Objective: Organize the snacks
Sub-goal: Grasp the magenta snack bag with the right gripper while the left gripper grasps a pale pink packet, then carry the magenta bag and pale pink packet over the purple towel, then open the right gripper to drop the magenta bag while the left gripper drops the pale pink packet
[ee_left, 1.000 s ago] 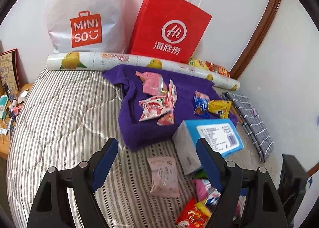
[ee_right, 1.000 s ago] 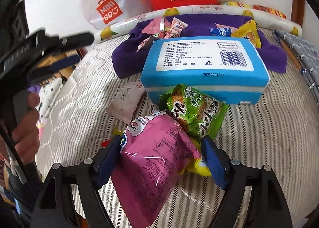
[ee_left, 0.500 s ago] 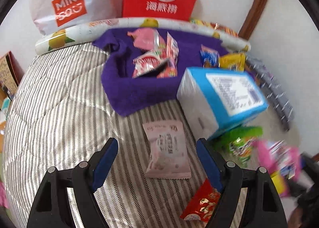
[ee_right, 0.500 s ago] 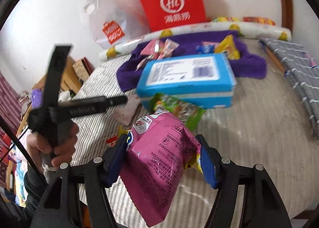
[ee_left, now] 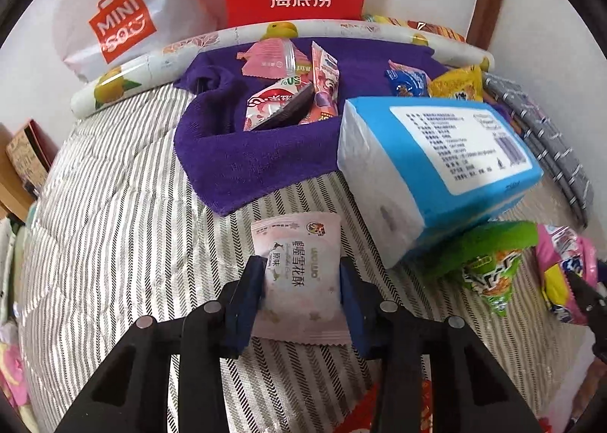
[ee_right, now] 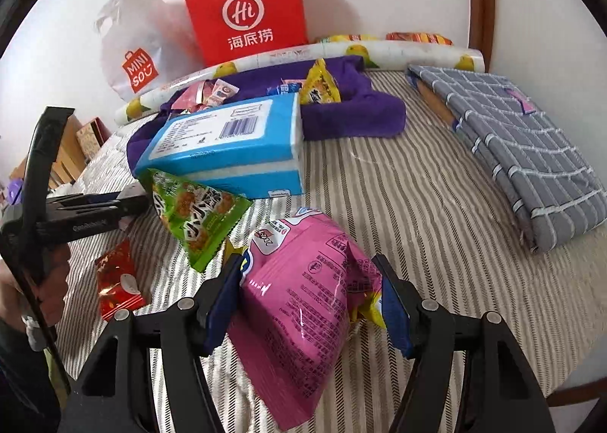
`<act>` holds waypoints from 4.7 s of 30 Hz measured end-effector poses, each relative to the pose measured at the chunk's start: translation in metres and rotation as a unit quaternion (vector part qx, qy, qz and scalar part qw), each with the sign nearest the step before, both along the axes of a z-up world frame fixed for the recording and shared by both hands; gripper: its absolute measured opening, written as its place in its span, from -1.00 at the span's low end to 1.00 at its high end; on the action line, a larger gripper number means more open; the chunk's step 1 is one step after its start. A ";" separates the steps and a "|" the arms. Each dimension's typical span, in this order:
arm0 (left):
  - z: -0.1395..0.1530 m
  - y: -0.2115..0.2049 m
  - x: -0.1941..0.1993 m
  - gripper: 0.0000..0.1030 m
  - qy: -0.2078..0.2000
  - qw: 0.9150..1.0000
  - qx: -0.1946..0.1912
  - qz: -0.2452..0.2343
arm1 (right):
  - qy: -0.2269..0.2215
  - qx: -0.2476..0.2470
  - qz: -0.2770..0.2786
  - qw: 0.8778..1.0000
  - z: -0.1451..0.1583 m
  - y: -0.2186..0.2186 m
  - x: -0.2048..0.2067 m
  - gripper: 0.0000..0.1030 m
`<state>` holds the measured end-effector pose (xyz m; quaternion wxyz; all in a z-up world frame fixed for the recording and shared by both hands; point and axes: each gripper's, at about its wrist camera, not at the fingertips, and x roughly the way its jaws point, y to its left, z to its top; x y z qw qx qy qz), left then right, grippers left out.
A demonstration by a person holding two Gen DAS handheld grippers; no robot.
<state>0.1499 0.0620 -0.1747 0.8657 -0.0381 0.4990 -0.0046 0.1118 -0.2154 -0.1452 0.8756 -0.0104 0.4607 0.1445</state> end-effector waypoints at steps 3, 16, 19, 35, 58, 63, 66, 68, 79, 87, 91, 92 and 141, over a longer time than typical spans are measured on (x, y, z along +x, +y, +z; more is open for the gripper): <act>0.004 0.003 -0.003 -0.29 -0.003 1.000 -0.004 0.007 | 0.000 0.008 0.002 1.000 0.001 -0.002 0.002 0.29; 0.041 0.000 -0.026 -0.29 -0.041 0.998 -0.053 0.004 | -0.039 0.010 0.028 0.999 0.030 0.009 0.007 0.28; 0.051 -0.001 -0.022 -0.29 -0.052 0.997 -0.056 0.004 | -0.049 0.015 0.035 0.998 0.041 0.017 0.017 0.28; 0.099 0.028 0.057 -0.29 -0.123 0.989 -0.081 0.033 | -0.100 0.058 0.047 0.992 0.100 0.073 0.119 0.28; 0.042 0.055 0.123 -0.29 -0.122 0.982 -0.111 0.096 | -0.070 0.049 0.075 0.993 0.029 0.118 0.207 0.28; 0.037 0.054 0.123 -0.29 -0.124 0.981 -0.114 0.099 | -0.063 0.059 0.070 0.994 0.025 0.114 0.209 0.28; 0.033 0.054 0.125 -0.29 -0.121 0.981 -0.117 0.098 | -0.063 0.055 0.068 0.994 0.024 0.114 0.208 0.28; 0.030 0.054 0.126 -0.29 -0.115 0.981 -0.121 0.098 | -0.063 0.050 0.068 0.994 0.023 0.115 0.207 0.28; 0.028 0.048 0.127 -0.28 -0.113 0.982 -0.124 0.092 | -0.057 0.047 0.052 0.996 0.019 0.114 0.210 0.29; 0.026 0.047 0.128 -0.28 -0.111 0.981 -0.126 0.092 | -0.041 0.049 0.040 0.997 0.014 0.111 0.215 0.29; 0.026 0.046 0.128 -0.27 -0.110 0.982 -0.126 0.089 | -0.040 0.047 0.040 0.997 0.014 0.111 0.215 0.29; 0.026 0.046 0.128 -0.27 -0.111 0.982 -0.125 0.089 | -0.041 0.047 0.040 0.997 0.014 0.111 0.215 0.29; 0.007 0.035 0.138 -0.24 -0.076 0.984 -0.148 0.068 | 0.001 0.018 0.046 0.999 0.001 0.117 0.222 0.32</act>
